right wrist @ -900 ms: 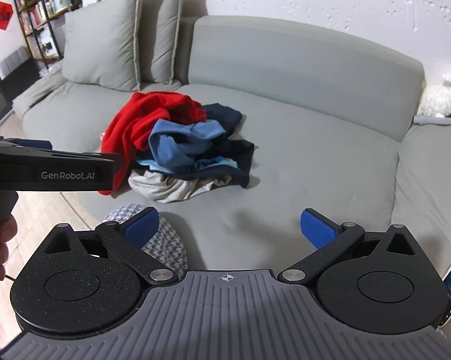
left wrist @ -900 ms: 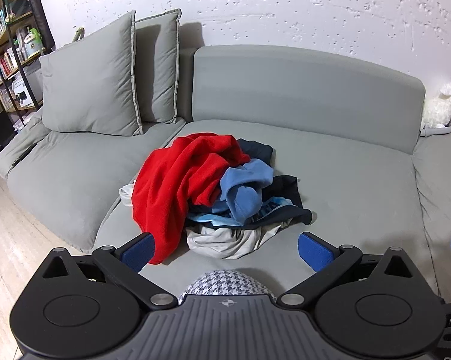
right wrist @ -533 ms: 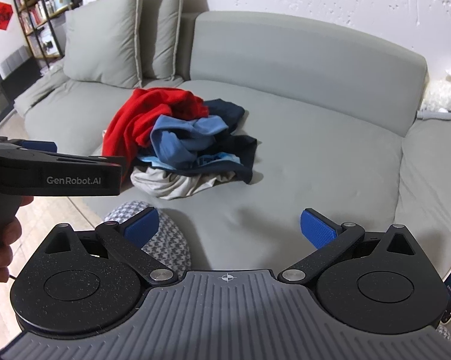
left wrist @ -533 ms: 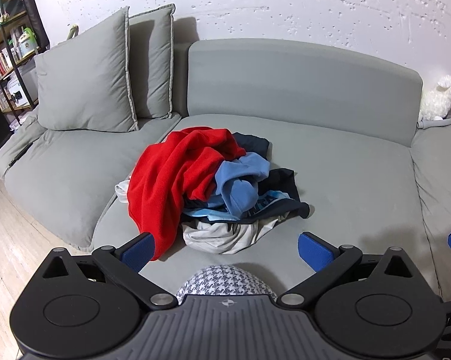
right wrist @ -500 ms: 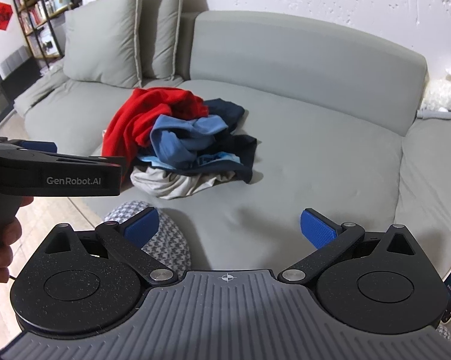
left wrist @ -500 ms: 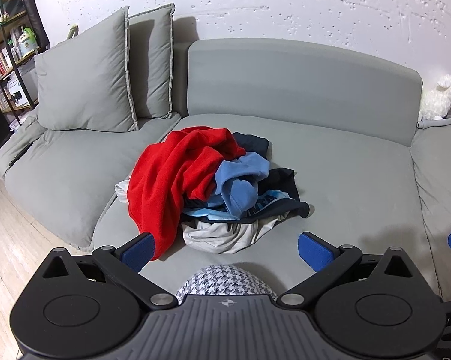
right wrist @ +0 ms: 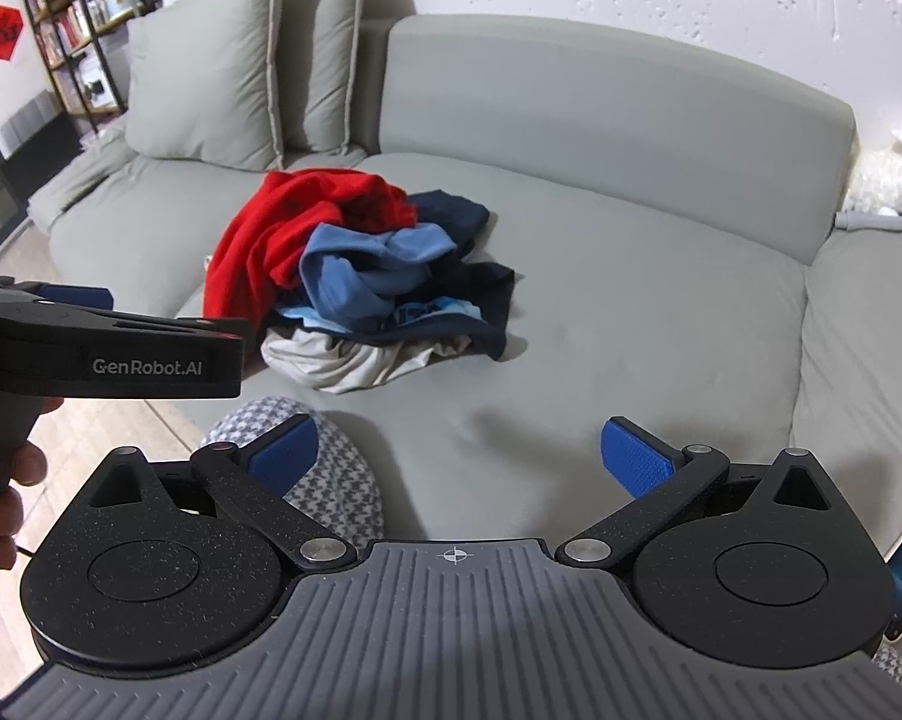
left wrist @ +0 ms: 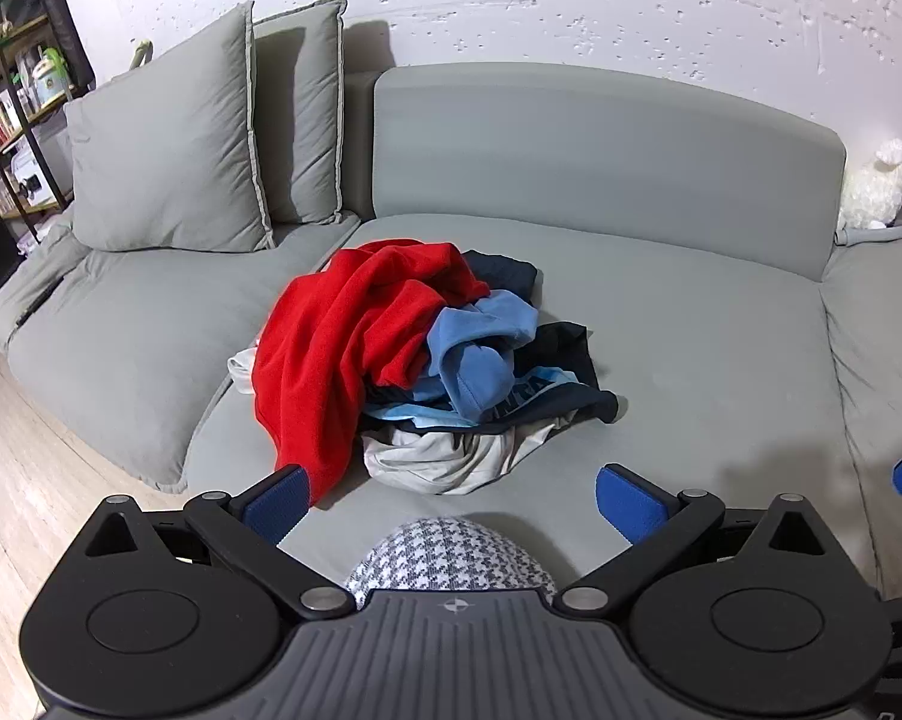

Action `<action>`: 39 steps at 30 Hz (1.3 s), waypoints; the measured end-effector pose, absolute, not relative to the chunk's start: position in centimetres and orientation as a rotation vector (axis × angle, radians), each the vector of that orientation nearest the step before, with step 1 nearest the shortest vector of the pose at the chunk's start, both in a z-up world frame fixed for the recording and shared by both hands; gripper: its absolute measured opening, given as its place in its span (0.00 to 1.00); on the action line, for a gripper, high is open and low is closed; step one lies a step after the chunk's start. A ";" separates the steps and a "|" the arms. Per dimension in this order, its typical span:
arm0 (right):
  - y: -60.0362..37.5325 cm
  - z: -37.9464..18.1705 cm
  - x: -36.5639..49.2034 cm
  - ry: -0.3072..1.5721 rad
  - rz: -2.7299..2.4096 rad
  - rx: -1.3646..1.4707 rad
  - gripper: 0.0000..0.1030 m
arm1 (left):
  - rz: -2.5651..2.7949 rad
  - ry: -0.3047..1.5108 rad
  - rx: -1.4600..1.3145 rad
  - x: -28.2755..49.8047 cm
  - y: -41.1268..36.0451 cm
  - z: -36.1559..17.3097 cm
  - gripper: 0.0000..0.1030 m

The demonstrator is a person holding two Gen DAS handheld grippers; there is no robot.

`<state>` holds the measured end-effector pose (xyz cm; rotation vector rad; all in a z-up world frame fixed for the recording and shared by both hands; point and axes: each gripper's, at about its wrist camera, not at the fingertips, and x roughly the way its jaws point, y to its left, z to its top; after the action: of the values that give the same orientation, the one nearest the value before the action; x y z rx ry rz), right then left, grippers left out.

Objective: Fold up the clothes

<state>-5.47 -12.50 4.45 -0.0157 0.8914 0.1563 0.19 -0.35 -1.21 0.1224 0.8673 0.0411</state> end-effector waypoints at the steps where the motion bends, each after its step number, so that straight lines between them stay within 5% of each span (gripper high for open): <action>1: -12.4 4.4 -5.5 0.891 0.157 -0.015 1.00 | 0.045 0.865 0.127 0.1 -0.3 -1.2 1.00; 39: -12.8 4.3 -5.0 0.914 0.177 -0.006 1.00 | 0.047 0.871 0.111 -0.2 0.1 -1.2 1.00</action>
<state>-5.04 -12.84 4.28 -0.0059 0.9137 0.1768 -0.20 0.07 -1.22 0.1107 0.8709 0.0468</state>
